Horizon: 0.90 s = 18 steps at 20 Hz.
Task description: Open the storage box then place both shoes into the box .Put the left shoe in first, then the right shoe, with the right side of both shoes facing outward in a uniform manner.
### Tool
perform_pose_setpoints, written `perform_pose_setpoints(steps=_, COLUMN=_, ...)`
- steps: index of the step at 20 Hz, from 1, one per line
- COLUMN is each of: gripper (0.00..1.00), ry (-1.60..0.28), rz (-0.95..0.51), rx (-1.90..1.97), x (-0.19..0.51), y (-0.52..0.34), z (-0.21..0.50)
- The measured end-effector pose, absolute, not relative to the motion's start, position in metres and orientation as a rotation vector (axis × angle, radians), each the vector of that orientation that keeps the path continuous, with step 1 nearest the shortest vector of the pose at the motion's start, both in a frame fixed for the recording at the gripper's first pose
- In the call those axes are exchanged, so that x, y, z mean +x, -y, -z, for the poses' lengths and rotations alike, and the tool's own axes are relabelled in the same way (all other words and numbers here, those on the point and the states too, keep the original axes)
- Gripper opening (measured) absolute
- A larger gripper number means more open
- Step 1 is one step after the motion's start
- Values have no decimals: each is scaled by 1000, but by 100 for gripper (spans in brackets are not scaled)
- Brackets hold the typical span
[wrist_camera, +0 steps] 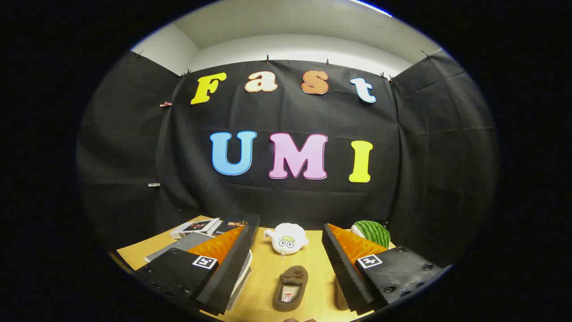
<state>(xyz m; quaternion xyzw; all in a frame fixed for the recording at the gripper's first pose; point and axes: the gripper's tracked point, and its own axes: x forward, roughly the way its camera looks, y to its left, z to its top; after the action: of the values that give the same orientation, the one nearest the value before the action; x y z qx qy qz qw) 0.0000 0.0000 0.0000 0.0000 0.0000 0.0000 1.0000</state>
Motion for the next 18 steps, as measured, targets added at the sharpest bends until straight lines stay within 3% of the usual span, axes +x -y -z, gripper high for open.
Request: perform_pose_setpoints(steps=18, gripper=97, ry=-29, rz=16, rx=-5, x=2, y=-9, z=14)
